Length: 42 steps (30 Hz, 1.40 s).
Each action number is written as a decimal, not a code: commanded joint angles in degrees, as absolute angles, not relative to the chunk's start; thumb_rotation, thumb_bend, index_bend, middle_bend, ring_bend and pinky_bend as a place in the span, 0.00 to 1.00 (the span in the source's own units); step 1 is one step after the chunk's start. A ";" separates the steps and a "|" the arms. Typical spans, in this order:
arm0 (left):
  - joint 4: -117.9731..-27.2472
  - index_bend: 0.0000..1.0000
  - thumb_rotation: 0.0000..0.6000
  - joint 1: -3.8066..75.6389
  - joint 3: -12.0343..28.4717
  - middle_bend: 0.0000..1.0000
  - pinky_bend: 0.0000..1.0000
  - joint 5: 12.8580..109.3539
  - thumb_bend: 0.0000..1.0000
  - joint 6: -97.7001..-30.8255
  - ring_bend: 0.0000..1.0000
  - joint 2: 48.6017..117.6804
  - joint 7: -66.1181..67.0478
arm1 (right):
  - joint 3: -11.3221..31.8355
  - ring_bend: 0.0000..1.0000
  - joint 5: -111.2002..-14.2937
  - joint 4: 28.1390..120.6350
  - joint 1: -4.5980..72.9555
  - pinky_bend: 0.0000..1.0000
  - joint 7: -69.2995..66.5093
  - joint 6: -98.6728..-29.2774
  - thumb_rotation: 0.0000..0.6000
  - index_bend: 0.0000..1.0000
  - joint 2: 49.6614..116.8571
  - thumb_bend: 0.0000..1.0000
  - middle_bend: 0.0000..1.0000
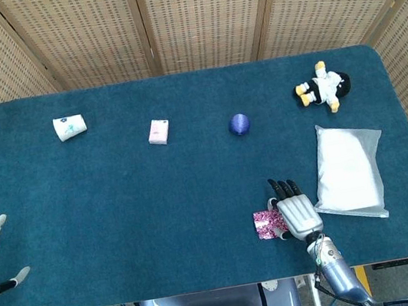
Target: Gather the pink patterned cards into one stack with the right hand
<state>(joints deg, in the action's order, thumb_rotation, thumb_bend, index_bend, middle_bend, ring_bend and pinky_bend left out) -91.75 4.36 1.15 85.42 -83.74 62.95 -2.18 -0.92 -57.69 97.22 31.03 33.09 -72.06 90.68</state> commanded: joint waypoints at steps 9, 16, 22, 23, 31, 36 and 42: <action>-91.76 0.00 1.00 4.35 1.15 0.00 0.00 85.42 0.00 -83.72 0.00 62.94 -2.22 | -0.93 0.00 -59.11 96.57 29.64 0.03 32.89 -70.56 1.00 0.58 90.31 0.31 0.00; -91.75 0.00 1.00 4.35 1.15 0.00 0.00 85.43 0.00 -83.71 0.00 62.93 -2.23 | -0.81 0.00 -59.04 97.07 29.35 0.03 34.13 -69.45 1.00 0.58 90.09 0.31 0.00; -91.76 0.00 1.00 4.36 1.15 0.00 0.00 85.44 0.00 -83.69 0.00 62.92 -2.25 | -0.56 0.00 -58.65 96.82 29.08 0.03 34.95 -68.75 1.00 0.52 90.19 0.27 0.00; -91.76 0.00 1.00 4.37 1.15 0.00 0.00 85.44 0.00 -83.68 0.00 62.92 -2.23 | -0.55 0.00 -58.71 96.81 29.03 0.03 34.93 -68.70 1.00 0.49 90.16 0.26 0.00; -91.78 0.00 1.00 4.35 1.16 0.00 0.00 85.43 0.00 -83.71 0.00 62.93 -2.16 | -0.17 0.00 -59.11 96.73 28.72 0.03 34.72 -68.30 1.00 0.45 90.10 0.26 0.00; -91.78 0.00 1.00 4.35 1.17 0.00 0.00 85.43 0.00 -83.71 0.00 62.95 -2.14 | 0.08 0.00 -59.28 96.66 28.51 0.03 34.77 -68.22 1.00 0.45 90.15 0.26 0.00; -91.82 0.00 1.00 4.35 1.18 0.00 0.00 85.42 0.00 -83.72 0.00 62.95 -2.10 | 0.41 0.00 -59.78 97.21 28.23 0.03 34.51 -68.18 1.00 0.42 89.72 0.26 0.00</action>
<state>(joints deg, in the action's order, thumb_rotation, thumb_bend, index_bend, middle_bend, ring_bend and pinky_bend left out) -91.82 4.35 1.18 85.42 -83.72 62.95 -2.10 0.37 -59.72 97.16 28.26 34.54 -68.17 89.76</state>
